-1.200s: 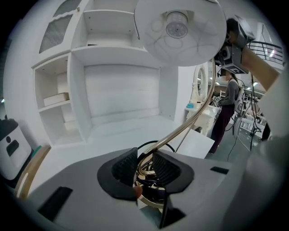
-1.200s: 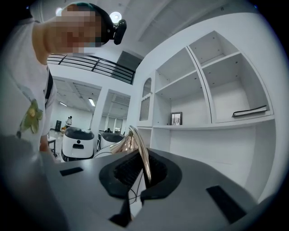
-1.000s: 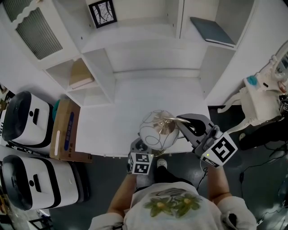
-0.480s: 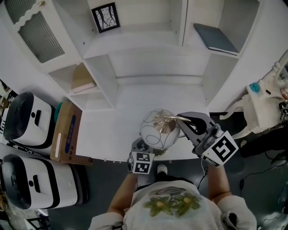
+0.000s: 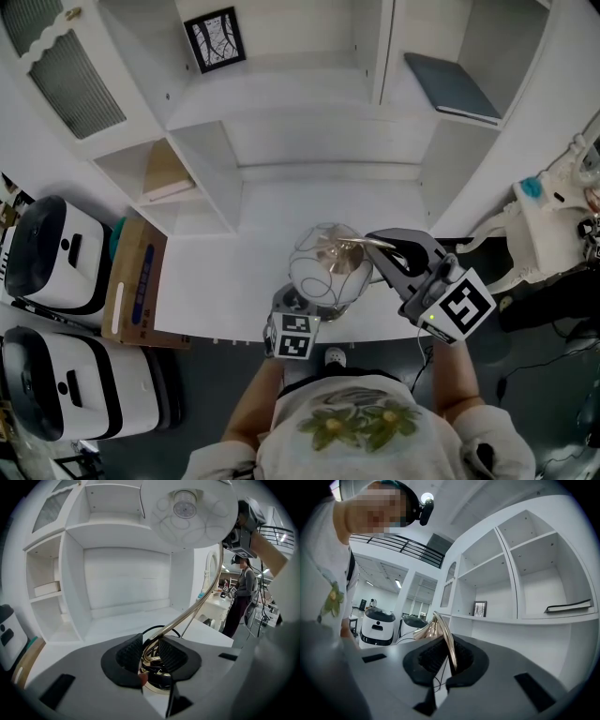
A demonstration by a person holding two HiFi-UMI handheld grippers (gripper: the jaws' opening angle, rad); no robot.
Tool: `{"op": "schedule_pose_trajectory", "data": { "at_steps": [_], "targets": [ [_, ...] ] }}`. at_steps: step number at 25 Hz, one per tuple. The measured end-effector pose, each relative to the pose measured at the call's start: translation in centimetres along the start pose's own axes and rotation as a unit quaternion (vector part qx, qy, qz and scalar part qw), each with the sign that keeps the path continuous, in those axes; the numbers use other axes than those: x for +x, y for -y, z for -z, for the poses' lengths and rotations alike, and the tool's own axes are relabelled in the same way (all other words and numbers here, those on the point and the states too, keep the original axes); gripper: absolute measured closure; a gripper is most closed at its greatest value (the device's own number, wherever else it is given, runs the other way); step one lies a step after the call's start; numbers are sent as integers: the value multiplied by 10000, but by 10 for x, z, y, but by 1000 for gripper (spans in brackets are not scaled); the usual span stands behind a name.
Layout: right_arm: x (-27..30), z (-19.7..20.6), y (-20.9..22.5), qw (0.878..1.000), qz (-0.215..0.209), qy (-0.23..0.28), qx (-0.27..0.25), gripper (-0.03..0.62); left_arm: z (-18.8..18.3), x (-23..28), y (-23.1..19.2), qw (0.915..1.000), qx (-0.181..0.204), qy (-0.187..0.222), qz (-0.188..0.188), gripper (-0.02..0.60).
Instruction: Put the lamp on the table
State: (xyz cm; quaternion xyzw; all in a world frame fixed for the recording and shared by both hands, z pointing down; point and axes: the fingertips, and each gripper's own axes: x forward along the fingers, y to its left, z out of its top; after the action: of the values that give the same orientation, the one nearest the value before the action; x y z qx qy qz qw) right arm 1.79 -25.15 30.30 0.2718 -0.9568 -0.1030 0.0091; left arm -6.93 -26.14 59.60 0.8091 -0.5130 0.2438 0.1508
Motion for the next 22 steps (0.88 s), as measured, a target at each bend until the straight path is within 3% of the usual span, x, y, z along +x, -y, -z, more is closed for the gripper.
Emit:
{"op": "schedule_pose_trajectory", "data": {
  "at_steps": [22],
  "targets": [
    [23, 14, 44, 9998, -160, -7, -118, 568, -23, 47, -14, 9999, -105, 57, -89, 471]
  ]
}}
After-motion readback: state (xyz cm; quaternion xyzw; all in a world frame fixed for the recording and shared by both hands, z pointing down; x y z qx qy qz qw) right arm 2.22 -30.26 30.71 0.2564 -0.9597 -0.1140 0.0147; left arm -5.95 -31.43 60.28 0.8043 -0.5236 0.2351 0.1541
